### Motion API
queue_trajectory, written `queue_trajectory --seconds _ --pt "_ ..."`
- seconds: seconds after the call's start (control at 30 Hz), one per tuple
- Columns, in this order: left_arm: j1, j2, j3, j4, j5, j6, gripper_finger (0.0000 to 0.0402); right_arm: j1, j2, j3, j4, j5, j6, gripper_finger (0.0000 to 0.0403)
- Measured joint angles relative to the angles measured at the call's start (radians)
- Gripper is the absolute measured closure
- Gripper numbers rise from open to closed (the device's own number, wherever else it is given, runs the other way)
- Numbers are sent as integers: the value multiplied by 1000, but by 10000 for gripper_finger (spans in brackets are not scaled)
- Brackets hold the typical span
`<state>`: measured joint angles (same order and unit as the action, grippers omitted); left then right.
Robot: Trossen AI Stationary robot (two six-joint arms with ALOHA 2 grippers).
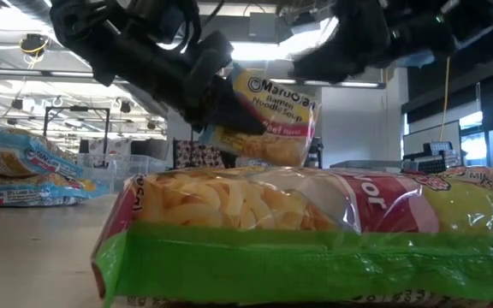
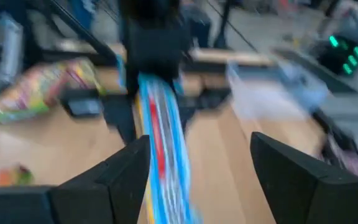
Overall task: Sort Maruchan noodles
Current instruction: Put the blue noodle pack into the black bin
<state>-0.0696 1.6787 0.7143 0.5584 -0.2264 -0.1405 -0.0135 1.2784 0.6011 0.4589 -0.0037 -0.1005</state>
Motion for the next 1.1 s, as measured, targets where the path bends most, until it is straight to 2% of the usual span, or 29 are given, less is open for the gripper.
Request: queue_trajectory --seconds 0.13,0.53,0.7,0.83,1.1 --pt "0 0 0 14 -5 -32 250 0 43 85 -85 -73 -9 149" --pt "-3 0 0 42 -21 -10 250 0 246 224 -332 -86 57 150" --pt "-3 0 0 44 -5 -1 250 0 273 231 -313 -85 105 153" --pt "-3 0 0 43 26 22 249 0 277 231 -277 -85 118 190" --pt "-6 0 0 40 35 16 246 1 276 231 -258 -97 61 310"
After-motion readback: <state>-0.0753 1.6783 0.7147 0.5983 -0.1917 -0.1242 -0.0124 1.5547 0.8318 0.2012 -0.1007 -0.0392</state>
